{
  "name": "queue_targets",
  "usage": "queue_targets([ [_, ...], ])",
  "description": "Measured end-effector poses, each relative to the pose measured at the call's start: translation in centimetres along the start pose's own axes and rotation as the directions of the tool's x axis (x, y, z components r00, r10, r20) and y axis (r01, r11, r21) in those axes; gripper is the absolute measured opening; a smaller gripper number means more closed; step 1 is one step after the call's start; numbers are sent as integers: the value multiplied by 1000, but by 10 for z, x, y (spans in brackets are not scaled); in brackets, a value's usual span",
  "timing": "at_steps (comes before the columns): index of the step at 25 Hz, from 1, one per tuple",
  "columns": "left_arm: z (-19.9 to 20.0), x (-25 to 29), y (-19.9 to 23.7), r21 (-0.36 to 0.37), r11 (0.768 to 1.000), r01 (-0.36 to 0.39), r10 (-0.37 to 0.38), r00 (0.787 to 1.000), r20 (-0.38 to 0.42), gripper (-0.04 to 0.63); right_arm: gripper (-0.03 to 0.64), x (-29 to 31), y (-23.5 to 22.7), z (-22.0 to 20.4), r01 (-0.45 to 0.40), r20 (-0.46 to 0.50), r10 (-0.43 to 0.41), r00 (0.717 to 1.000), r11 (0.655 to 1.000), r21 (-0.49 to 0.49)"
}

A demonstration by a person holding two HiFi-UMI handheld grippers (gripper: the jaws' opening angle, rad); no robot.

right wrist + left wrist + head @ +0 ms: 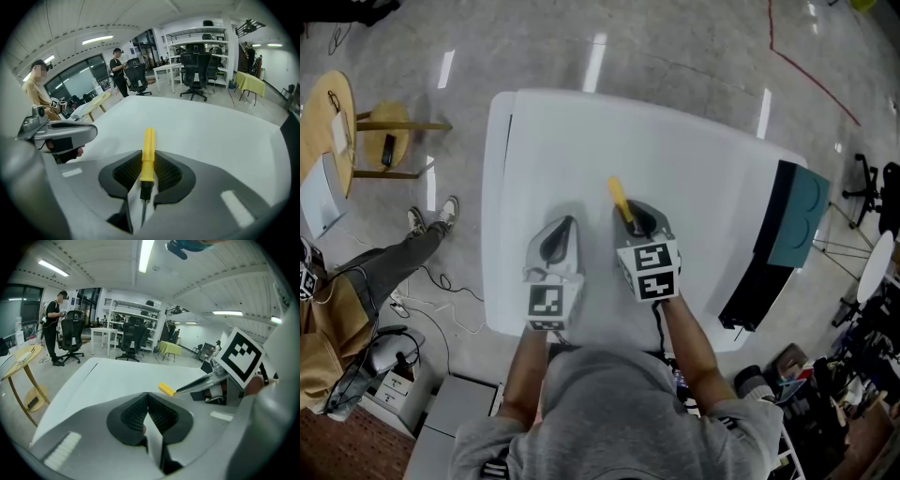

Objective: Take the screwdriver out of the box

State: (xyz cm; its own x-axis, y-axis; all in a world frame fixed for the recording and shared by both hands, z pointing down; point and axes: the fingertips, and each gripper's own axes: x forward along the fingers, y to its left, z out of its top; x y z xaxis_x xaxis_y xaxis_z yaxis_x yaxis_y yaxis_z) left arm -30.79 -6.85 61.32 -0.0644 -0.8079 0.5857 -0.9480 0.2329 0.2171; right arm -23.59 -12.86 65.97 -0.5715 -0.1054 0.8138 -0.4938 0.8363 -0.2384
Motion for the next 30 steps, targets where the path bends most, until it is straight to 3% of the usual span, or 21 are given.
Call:
queue_targets([
  [14, 1, -3, 1, 7, 1000, 3, -3, 1000, 5, 11, 92, 3, 6, 1, 10, -16, -10, 1000, 1000, 4],
  [21, 8, -13, -2, 16, 1000, -1, 1, 1000, 22, 12, 206, -3, 9, 2, -7, 8, 7, 1000, 1000, 17],
  [30, 22, -34, -17, 43, 999, -1, -2, 998, 67, 12, 221, -35, 11, 14, 16, 70, -16, 997, 1000, -2],
])
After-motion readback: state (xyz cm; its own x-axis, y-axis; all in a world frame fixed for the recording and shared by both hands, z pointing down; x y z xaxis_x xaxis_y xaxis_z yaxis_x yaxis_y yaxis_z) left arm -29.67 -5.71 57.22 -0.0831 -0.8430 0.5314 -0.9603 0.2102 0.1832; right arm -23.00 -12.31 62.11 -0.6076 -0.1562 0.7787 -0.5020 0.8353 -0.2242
